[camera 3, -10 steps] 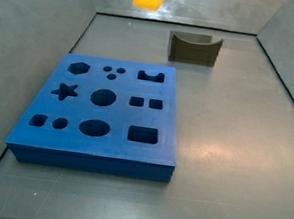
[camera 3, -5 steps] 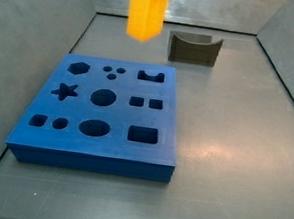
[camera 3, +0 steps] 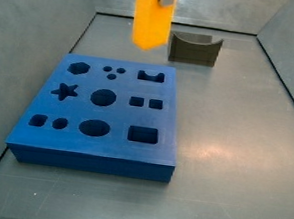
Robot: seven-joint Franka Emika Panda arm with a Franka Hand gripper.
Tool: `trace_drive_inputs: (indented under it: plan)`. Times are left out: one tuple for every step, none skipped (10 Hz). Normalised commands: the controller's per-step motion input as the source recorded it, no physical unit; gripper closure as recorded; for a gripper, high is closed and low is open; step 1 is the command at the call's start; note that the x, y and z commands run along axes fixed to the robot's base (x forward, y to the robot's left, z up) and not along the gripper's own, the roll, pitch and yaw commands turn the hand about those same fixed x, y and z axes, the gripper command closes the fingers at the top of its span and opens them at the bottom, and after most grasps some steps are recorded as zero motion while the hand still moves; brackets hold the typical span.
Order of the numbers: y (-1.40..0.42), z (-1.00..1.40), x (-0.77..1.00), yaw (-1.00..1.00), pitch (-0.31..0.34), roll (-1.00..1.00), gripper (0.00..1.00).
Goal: Insert the arch object.
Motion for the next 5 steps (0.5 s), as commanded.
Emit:
trace_drive_inputs:
  plan:
    - [0.31,-0.32,0.00,-0.47,-0.306,-0.22,1.00]
    - [0.26,-0.38,0.00,-0.53,-0.273,-0.21,1.00]
    - [0.11,-0.44,0.00,-0.71,-0.246,-0.20,1.00]
    - [0.00,-0.54,0.00,-0.99,-0.170,-0.09,1.00]
    - [0.00,-0.58,0.00,-1.00,-0.033,0.00,1.00]
